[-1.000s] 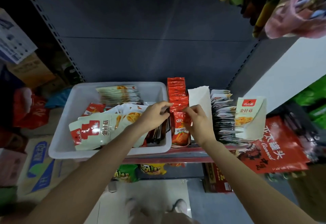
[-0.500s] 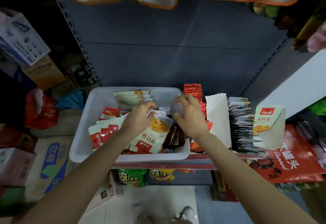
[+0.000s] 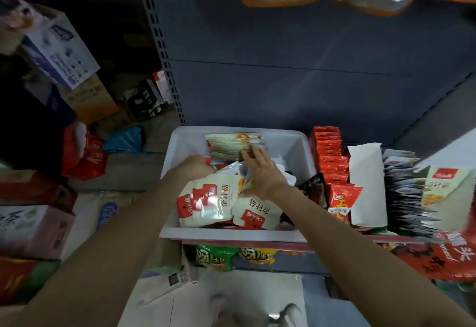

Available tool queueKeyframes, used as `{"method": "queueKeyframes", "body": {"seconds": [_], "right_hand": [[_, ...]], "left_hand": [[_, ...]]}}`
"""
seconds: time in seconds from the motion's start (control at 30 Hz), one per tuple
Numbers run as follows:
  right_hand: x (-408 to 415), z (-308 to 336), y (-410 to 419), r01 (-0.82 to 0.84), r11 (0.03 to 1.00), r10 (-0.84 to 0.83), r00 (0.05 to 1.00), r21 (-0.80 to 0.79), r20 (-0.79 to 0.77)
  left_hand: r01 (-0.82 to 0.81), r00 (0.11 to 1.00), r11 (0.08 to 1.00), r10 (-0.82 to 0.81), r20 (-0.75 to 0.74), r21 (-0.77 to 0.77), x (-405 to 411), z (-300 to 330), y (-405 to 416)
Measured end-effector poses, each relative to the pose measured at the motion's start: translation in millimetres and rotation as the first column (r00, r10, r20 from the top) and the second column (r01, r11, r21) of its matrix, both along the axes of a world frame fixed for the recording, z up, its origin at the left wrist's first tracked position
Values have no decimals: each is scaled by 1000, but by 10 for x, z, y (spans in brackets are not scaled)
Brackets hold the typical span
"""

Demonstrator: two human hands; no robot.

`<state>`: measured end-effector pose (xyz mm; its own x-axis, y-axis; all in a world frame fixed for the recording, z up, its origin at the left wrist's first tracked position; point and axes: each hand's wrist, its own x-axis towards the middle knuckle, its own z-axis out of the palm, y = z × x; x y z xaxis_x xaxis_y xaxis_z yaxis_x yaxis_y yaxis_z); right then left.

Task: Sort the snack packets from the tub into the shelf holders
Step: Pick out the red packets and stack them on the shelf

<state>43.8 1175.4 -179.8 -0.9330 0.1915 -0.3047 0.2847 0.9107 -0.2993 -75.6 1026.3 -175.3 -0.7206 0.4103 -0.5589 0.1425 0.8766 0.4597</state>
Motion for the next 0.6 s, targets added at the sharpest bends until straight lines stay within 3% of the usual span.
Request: {"method": "queueKeyframes", "body": {"seconds": [0.27,0.37,0.5,0.6], "right_hand": [[-53,-55,-30,21,1000,-20,999,-1,37],[-56,-53,-44,42,999,-41,998,-18,42],[-56,-52,-49,65,997,-63,997,-41,46],[-61,-26,-63,59,997,-55,996,-52,66]], "left_hand": [[-80,997,996,80,16,-39,-148,-112,28],[-153,986,987,150,-68,-40,-152,-108,38],[-274,913,953,299,-277,127,-94,-86,-11],[-178,859,878,359,-365,444,-16,29,-77]]}}
